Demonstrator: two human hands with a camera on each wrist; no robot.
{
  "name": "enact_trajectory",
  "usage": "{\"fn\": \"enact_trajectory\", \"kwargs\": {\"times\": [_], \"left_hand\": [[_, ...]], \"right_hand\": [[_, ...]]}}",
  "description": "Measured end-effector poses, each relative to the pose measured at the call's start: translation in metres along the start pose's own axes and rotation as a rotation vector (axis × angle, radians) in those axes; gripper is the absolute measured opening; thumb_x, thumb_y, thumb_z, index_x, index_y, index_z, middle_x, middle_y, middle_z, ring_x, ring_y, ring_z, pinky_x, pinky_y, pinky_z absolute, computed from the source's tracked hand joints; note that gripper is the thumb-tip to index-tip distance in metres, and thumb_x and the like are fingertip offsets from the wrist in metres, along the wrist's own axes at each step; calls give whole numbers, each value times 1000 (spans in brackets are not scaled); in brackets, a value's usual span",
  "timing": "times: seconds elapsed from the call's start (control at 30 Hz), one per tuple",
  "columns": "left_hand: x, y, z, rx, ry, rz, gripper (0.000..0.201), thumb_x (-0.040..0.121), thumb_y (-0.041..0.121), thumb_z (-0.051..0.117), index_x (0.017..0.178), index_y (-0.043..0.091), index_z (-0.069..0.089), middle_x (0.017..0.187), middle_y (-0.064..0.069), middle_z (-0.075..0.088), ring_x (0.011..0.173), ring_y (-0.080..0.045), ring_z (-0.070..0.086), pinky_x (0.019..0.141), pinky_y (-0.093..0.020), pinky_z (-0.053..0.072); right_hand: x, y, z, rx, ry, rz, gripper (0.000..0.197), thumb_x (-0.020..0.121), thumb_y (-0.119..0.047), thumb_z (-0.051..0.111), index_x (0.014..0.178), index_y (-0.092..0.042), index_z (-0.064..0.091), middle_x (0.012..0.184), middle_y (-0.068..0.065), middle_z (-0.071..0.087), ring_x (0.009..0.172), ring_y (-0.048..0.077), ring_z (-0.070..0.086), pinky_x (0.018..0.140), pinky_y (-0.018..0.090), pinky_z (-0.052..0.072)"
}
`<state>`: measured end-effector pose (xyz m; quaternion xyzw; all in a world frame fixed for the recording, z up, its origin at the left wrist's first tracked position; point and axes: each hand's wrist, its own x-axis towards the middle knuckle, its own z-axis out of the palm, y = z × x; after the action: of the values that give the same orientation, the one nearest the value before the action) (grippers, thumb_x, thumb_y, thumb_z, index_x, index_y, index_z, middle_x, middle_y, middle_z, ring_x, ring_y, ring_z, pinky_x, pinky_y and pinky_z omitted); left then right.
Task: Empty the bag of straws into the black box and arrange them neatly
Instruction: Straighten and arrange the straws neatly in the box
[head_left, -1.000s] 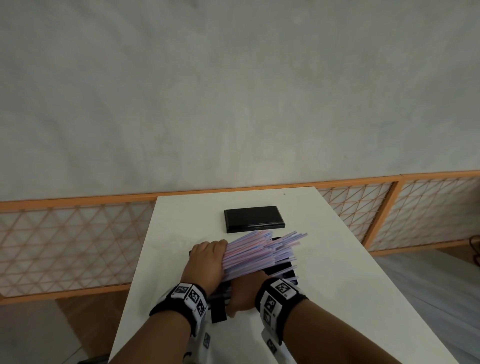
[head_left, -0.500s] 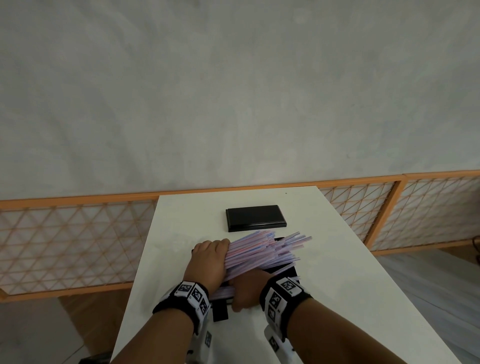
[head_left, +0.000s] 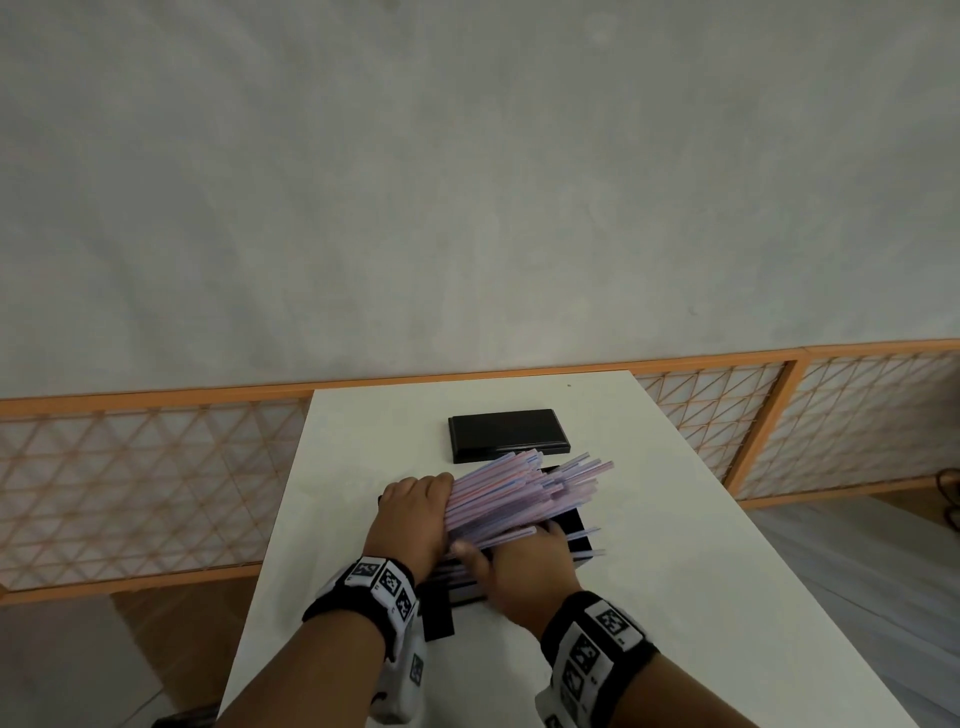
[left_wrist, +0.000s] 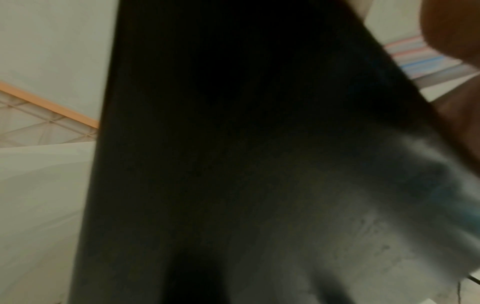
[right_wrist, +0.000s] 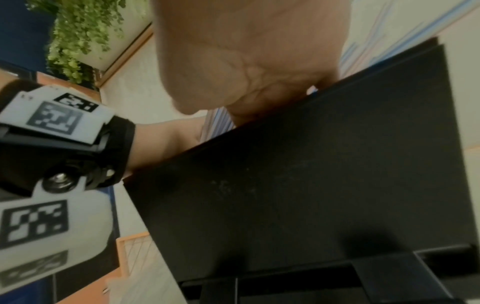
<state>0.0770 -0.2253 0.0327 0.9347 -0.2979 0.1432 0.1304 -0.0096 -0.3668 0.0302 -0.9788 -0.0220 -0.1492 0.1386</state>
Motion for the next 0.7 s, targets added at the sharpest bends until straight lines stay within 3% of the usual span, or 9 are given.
{"fn": "enact_trajectory", "kwargs": {"times": [0.13,0.27,0.37,0.47,0.6,0.7], "left_hand": [[1,-1,0,22,12,23,48,50,18,79,94,15,60,75,-1,65,66,-24,61,66,-34,51],[0,-1,1,40,53,44,52,45,12,78,93,15,60,74,-1,64,65,-23,60,65,-34,51],[-1,-2,2,41,58,49,52,46,10,78,94,14,59,74,-2,64,64,-24,60,65,-35,51],[0,-3,2,33,43,43,53,45,11,78,94,15,58,74,-1,64,64,-24,60,64,-35,51],[-2,-1,1,18,35,37,51,47,10,76,95,14,58,75,-3,64,66,-26,60,67,-35,50],[-4,-1,0,17,19,33,52,48,11,77,96,14,58,76,-2,64,67,-25,60,68,-35,50]], "right_hand": [[3,7,-9,-142,-59,156,77,86,-64,4,80,-23,69,74,-2,70,81,19,64,87,36,40],[3,18,-11,-128,18,275,40,81,-53,38,71,-21,62,72,-2,68,76,23,63,79,35,39],[-3,20,-7,-106,264,158,19,73,-38,54,64,-22,51,64,-4,59,65,23,57,69,34,41],[-11,22,4,-153,472,-18,14,78,-31,56,74,-17,55,82,2,59,77,24,49,74,36,34],[-17,29,15,-174,395,-50,16,85,-37,52,87,-22,58,101,2,61,86,23,52,76,36,31],[-17,29,14,-160,282,-22,16,88,-39,47,83,-27,56,92,-7,58,81,19,53,74,34,27]]}}
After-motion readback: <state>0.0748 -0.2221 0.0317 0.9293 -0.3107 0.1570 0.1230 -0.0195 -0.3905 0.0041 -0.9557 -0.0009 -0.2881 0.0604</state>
